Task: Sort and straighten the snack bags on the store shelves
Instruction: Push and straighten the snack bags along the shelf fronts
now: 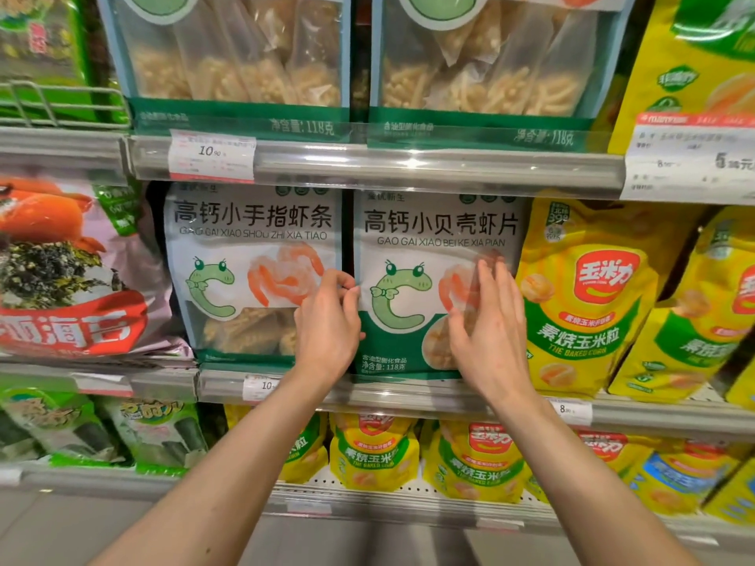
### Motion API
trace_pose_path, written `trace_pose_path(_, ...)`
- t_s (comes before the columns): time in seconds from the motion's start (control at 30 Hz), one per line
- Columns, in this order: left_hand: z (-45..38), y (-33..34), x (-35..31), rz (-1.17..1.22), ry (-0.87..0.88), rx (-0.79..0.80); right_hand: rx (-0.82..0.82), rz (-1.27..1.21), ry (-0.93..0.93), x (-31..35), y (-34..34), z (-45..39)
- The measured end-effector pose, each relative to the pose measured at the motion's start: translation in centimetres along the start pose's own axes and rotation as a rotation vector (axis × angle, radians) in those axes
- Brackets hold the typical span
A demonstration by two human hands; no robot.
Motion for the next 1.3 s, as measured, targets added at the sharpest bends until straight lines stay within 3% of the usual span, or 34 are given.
trace_pose_path(0.33,-0.6,-0.5,0.7,-0.005,0.043,-0.009,-0.040,-0.003,-0.005,-0.1,0.0,0.3)
trace_pose_path(0.47,-0.2,-0.6,0.4,-0.147,0.096,-0.082,0.010,0.084,-0.024,-0.5,0.8,0.9)
trace_pose_path(0.63,1.8,-0.7,-0.3,-0.392,0.410,-0.172,0.040,0.126,-0.043,-0.5,1.4,1.3)
trace_pose_path(0.73,2.1,0.4,0.5,-0.506,0.533,-0.055,0.064,0.148,-0.054,-0.8,1.5,1.7)
trace_pose_path(1.03,2.6,0.1,1.8,-0.445,0.465,0.095,0.127,0.107,-0.043,-1.0,1.3,3.3)
trace_pose_path(1.3,5.5,-4.9,-0.8,-0.233,0.102,0.414,0.391,-0.096,0.161,1.4,-2.2,6.5)
Point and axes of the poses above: each hand's wrist, its own z-axis away from the middle knuckle, its own y-axis out of the palm, x = y × z, the point moved 4 cm from there along -z, towards the middle knuckle, and after that the axes turned 2 degrees about x, right-handed, at the moved point
